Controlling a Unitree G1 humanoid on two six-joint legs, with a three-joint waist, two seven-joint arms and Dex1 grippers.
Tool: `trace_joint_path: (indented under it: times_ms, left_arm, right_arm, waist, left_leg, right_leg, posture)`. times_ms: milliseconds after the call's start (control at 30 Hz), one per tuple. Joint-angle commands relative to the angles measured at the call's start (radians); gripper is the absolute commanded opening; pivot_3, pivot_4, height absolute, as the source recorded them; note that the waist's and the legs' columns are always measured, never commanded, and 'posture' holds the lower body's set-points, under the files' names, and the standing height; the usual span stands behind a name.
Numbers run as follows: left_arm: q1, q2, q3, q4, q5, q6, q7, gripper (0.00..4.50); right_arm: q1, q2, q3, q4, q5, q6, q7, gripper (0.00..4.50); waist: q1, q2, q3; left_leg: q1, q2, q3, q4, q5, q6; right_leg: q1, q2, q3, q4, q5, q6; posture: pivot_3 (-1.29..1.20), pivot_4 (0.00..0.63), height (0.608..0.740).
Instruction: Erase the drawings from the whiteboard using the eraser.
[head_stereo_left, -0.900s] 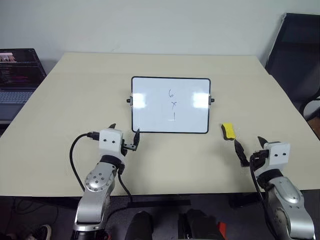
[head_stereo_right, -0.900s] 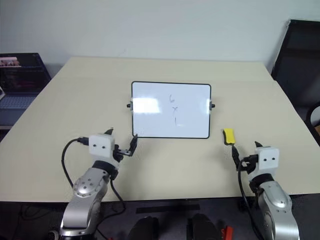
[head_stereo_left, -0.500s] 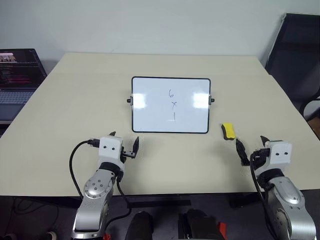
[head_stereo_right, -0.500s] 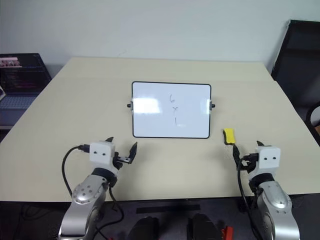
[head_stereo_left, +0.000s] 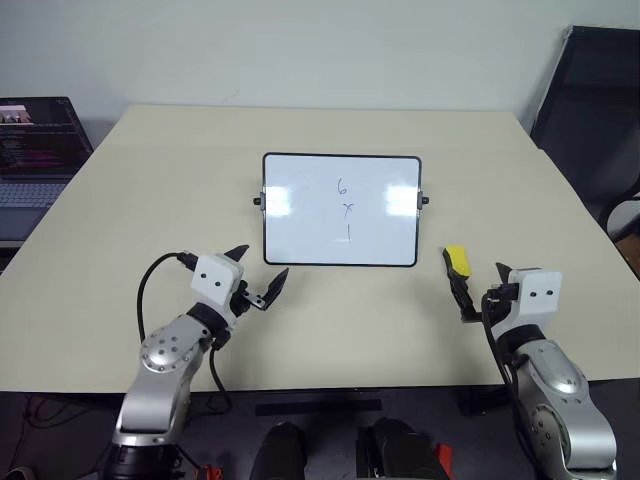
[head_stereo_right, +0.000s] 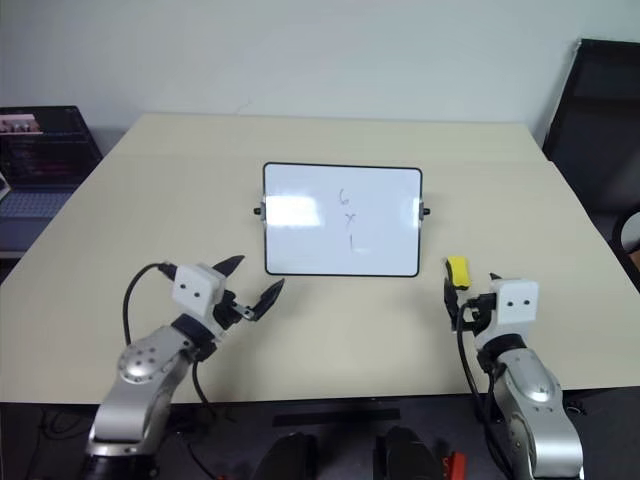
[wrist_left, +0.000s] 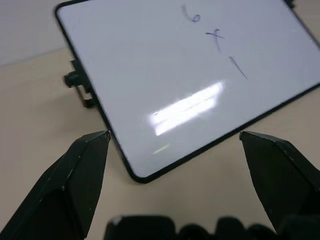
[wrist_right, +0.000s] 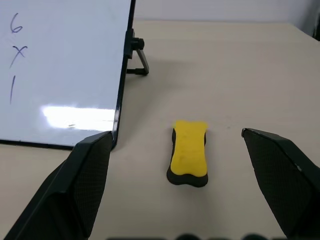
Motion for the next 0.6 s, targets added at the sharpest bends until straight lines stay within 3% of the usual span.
trace_joint_path:
  times_ms: [33, 300, 600]
  left_arm:
    - [-0.101, 0.031, -0.070, -0.002, -0.063, 0.007, -0.154, 4.50]
    - [-0.287, 0.099, -0.173, 0.061, -0.117, 0.042, -0.425, 4.50]
    - [-0.295, 0.120, -0.244, 0.060, -0.080, 0.000, -0.518, 4.50]
  right_arm:
    - [-0.053, -0.011, -0.063, -0.074, 0.055, 0.100, -0.029, 4.45]
    - [-0.222, -0.055, -0.052, -0.020, 0.117, 0.394, -0.045, 4.45]
    - [-0.370, -0.051, -0.040, 0.236, 0.065, 0.372, -0.049, 4.45]
  waist:
    - [0.003, 0.000, 0.000]
    - [-0.016, 0.001, 0.000]
    - [-0.023, 0.001, 0.001]
  left_leg:
    - [0.000, 0.000, 0.000, 0.000, 0.000, 0.000]
    - [0.000, -0.001, 0.001, 0.000, 0.000, 0.000]
    - [-0.001, -0.001, 0.001, -0.001, 0.000, 0.000]
  right_leg:
    - [0.000, 0.000, 0.000, 0.000, 0.000, 0.000]
    - [-0.001, 0.003, 0.000, 0.000, 0.000, 0.000]
    - [-0.001, 0.002, 0.000, -0.001, 0.000, 0.000]
  posture:
    - [0.00, 0.150, 0.740]
    - [0.00, 0.150, 0.740]
    - [0.00, 0.150, 0.740]
